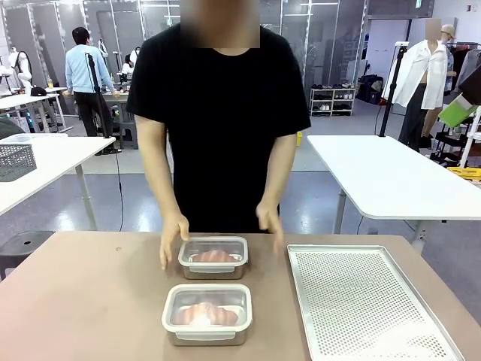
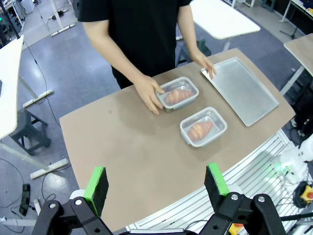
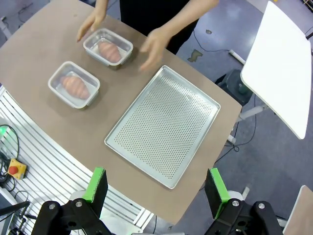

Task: Place the bread into the airtight container.
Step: Pick up a Butter Roll and place it into an empty Airtight Container.

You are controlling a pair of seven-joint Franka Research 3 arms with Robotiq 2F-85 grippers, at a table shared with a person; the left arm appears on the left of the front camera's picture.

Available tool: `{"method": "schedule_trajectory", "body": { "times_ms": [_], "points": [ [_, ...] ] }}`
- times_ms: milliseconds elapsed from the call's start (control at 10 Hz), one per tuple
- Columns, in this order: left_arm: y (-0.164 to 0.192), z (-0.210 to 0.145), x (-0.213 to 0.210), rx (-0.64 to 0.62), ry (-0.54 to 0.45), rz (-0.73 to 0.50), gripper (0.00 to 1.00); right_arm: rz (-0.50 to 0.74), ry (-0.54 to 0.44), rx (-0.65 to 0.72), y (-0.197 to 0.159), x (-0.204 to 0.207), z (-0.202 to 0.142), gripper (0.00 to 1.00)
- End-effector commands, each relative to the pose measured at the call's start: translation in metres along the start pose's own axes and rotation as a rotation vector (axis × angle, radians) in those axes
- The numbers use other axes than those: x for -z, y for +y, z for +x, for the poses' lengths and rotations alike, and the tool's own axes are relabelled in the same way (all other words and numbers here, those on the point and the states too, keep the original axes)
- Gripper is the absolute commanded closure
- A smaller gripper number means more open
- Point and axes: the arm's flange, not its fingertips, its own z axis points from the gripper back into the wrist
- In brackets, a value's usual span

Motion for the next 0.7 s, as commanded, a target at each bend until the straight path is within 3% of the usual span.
{"method": "schedule_trajectory", "body": {
  "times_ms": [0, 600],
  "points": [
    [-0.0026, 0.0004, -0.0015, 0.005, -0.009, -0.003, 0.00, -0.003, 0.006, -0.001, -0.0006, -0.0017, -0.0019, 0.00],
    [-0.0026, 0.0004, -0.0015, 0.005, -0.009, -0.003, 0.00, -0.003, 0.006, -0.001, -0.0006, -0.0017, -0.0019, 0.00]
  ]
}}
